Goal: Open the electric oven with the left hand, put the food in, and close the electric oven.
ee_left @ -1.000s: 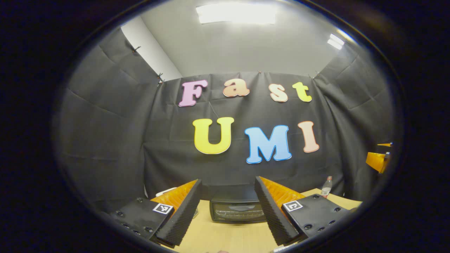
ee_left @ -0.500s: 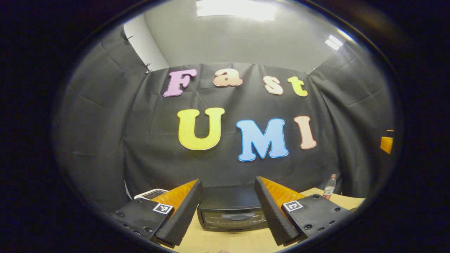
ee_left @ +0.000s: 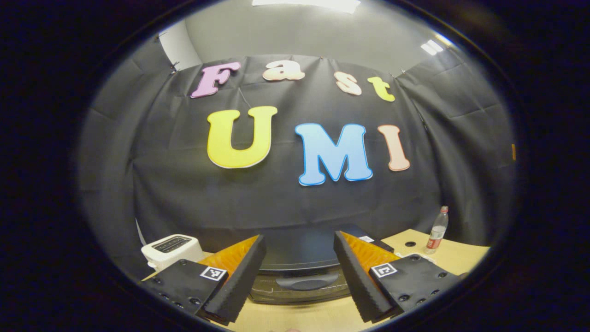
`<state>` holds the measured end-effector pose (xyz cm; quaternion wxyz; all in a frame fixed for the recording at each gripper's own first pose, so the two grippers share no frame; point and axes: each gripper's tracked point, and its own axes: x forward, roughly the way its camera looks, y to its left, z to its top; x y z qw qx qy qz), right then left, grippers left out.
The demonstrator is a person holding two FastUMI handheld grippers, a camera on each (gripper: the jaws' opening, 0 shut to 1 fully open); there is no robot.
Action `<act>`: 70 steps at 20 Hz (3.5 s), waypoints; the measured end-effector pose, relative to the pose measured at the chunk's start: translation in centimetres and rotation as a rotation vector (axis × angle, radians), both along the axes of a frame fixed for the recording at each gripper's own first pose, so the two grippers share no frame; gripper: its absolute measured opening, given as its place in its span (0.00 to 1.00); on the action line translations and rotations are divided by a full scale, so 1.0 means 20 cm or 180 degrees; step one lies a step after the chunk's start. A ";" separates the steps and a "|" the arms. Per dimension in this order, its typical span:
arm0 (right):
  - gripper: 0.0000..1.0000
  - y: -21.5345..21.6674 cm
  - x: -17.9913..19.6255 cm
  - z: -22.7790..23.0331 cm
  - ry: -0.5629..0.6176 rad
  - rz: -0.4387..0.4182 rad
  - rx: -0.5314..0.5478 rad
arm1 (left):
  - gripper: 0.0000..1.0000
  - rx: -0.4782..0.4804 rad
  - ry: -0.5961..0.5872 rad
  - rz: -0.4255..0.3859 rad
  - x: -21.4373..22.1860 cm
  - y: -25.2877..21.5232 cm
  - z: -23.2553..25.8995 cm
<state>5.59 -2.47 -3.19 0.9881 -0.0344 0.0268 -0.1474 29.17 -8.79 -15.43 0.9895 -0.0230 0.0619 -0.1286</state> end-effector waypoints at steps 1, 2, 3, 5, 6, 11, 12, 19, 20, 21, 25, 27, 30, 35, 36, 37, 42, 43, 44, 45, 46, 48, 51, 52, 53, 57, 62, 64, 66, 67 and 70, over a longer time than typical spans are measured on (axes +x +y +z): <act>0.97 -0.01 -0.01 -0.01 0.0028 -0.0037 -0.0028 | 1.00 -0.0005 0.0052 -0.0018 0.03 -0.02 -0.05; 0.97 -0.01 -0.02 -0.01 0.0061 -0.0075 -0.0055 | 0.98 -0.0014 0.0098 -0.0046 0.06 -0.04 -0.10; 0.97 -0.02 -0.03 -0.02 0.0101 -0.0108 -0.0076 | 0.98 -0.0019 0.0144 -0.0075 0.09 -0.05 -0.14; 0.97 -0.01 -0.03 -0.01 0.0141 -0.0141 -0.0117 | 0.98 -0.0035 0.0226 -0.0099 0.14 -0.08 -0.22; 0.97 0.00 -0.03 -0.01 0.0158 -0.0152 -0.0151 | 0.98 -0.0037 0.0284 -0.0110 0.15 -0.09 -0.27; 0.97 0.03 -0.03 -0.01 0.0220 -0.0180 -0.0234 | 0.98 0.0064 0.0482 -0.0140 0.18 -0.14 -0.47; 0.97 0.03 -0.03 -0.02 0.0237 -0.0183 -0.0238 | 0.98 0.0086 0.0513 -0.0144 0.18 -0.15 -0.51; 0.97 0.03 -0.03 -0.01 0.0287 -0.0172 -0.0288 | 0.98 0.0070 0.0489 -0.0055 0.19 -0.14 -0.55; 0.97 0.04 -0.04 -0.01 0.0286 -0.0161 -0.0293 | 0.95 0.0044 0.0485 -0.0030 0.19 -0.14 -0.56; 0.97 0.04 -0.03 -0.01 0.0278 -0.0144 -0.0287 | 0.92 0.0044 0.0484 -0.0016 0.19 -0.15 -0.56; 0.97 0.06 -0.03 0.01 0.0236 -0.0089 -0.0283 | 1.00 0.0053 0.0549 0.0059 0.13 -0.14 -0.56; 0.97 0.05 -0.03 0.03 0.0219 -0.0069 -0.0276 | 1.00 0.0055 0.0533 0.0072 0.08 -0.13 -0.56; 0.97 0.04 -0.04 0.01 0.0229 -0.0038 -0.0249 | 0.98 0.0057 0.0534 0.0069 -0.01 -0.12 -0.58; 0.97 0.03 -0.06 0.01 0.0274 0.0042 -0.0255 | 0.97 0.0068 0.0521 0.0097 -0.12 -0.12 -0.60; 0.96 0.03 -0.06 0.01 0.0285 0.0068 -0.0271 | 0.97 0.0071 0.0530 0.0105 -0.15 -0.12 -0.62; 0.96 0.04 -0.06 0.02 0.0287 0.0089 -0.0288 | 0.97 0.0077 0.0535 0.0106 -0.17 -0.12 -0.62; 0.96 0.05 -0.07 0.03 0.0288 0.0178 -0.0303 | 1.00 0.0119 0.0636 0.0097 -0.30 -0.11 -0.70; 0.97 0.05 -0.08 0.04 0.0290 0.0187 -0.0294 | 1.00 0.0129 0.0655 0.0095 -0.32 -0.11 -0.71; 0.96 0.05 -0.08 0.03 0.0299 0.0197 -0.0287 | 1.00 0.0134 0.0679 0.0093 -0.34 -0.11 -0.73; 0.96 0.04 -0.08 0.03 0.0308 0.0205 -0.0282 | 1.00 0.0137 0.0705 0.0090 -0.36 -0.11 -0.75; 0.96 0.04 -0.09 0.02 0.0314 0.0212 -0.0279 | 1.00 0.0145 0.0733 0.0086 -0.38 -0.11 -0.76; 0.97 0.04 -0.10 0.02 0.0328 0.0228 -0.0275 | 0.97 0.0182 0.0772 0.0082 -0.42 -0.11 -0.80; 0.96 0.04 -0.12 0.02 0.0349 0.0267 -0.0233 | 1.00 0.0268 0.0816 0.0084 -0.48 -0.11 -0.85; 0.97 0.04 -0.13 0.03 0.0340 0.0278 -0.0235 | 0.98 0.0287 0.0843 0.0085 -0.50 -0.11 -0.87; 0.97 0.03 -0.14 0.03 0.0340 0.0290 -0.0244 | 0.98 0.0307 0.0875 0.0084 -0.51 -0.12 -0.90; 0.96 0.02 -0.18 0.02 0.0392 0.0363 -0.0265 | 0.98 0.0377 0.1011 0.0105 -0.59 -0.13 -1.00; 0.97 -0.02 -0.23 0.01 0.0445 0.0458 -0.0203 | 0.97 0.0420 0.1134 0.0218 -0.66 -0.12 -1.08; 0.97 -0.04 -0.27 0.01 0.0452 0.0500 -0.0152 | 0.98 0.0434 0.1143 0.0280 -0.71 -0.12 -1.08; 0.97 -0.06 -0.29 0.00 0.0451 0.0556 -0.0154 | 1.00 0.0410 0.1136 0.0344 -0.76 -0.10 -1.04; 0.97 -0.07 -0.30 -0.01 0.0456 0.0592 -0.0152 | 1.00 0.0385 0.1113 0.0380 -0.78 -0.10 -1.00; 0.97 -0.07 -0.34 -0.04 0.0455 0.0712 -0.0069 | 0.94 0.0354 0.0994 0.0467 -0.89 -0.08 -0.84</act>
